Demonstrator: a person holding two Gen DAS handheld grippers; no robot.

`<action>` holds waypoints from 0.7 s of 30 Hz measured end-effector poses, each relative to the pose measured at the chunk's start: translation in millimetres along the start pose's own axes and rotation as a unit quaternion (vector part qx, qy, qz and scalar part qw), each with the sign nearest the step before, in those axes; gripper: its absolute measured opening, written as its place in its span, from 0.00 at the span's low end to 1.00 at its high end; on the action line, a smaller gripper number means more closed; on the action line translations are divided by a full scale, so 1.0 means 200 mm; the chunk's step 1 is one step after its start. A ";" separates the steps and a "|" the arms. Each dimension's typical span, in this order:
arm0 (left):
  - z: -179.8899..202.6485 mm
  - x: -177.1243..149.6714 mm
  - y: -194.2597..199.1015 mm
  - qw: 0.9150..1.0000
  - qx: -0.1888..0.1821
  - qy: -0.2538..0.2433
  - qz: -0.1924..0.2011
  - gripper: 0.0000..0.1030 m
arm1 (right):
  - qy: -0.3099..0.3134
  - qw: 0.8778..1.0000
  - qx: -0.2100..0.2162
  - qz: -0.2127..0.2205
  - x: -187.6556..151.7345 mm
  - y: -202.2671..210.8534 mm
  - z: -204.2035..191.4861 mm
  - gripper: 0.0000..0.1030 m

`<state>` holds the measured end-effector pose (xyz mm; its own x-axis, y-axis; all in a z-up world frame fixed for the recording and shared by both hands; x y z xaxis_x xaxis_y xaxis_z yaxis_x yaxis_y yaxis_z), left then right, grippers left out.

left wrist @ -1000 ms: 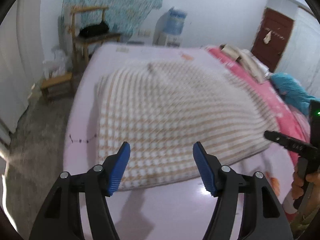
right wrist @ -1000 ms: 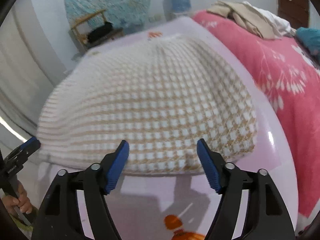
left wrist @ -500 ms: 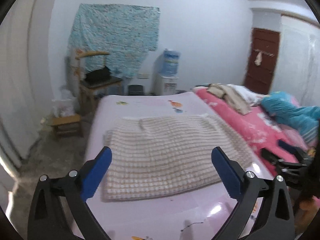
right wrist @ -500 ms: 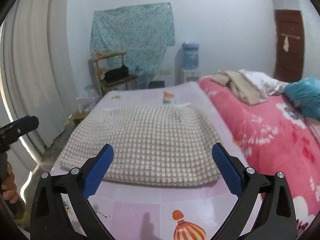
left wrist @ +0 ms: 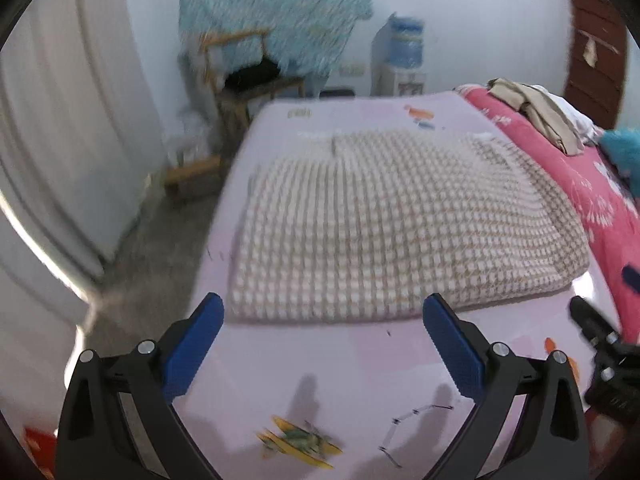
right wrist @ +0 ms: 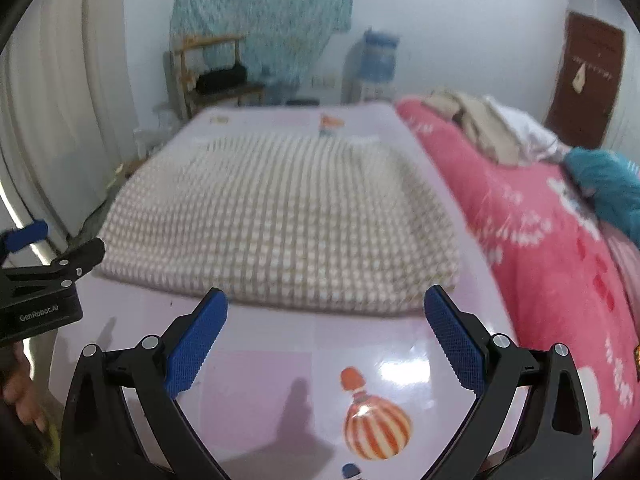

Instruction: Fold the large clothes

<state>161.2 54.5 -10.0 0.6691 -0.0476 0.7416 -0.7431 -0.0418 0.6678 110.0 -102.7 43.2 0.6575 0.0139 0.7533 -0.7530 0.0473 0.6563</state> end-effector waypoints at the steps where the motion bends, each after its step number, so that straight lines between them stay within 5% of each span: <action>1: 0.00 -0.02 -0.01 1.000 -0.003 0.009 -0.010 0.95 | -0.004 1.000 0.002 -0.008 -0.01 -0.02 -0.01 0.92; 21: 0.03 -0.11 -0.13 0.998 0.007 -0.005 -0.063 0.95 | -0.031 0.999 0.014 -0.042 -0.05 -0.07 -0.02 0.92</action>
<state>165.0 50.5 -43.9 0.7578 -0.0512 0.6505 -0.6525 -0.0612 0.7553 113.7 -99.7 25.3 0.7166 -0.0502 0.6957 -0.6959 0.0174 0.7180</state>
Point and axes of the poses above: each gripper's, at about its wrist camera, not at the fingertips, and y roughly against the way its jaws point, z to its right, x to its top, the point moved 7 cm from there along -y, roughly the way its jaws point, and after that the axes turned 9 degrees about z, right-handed, at the moved point
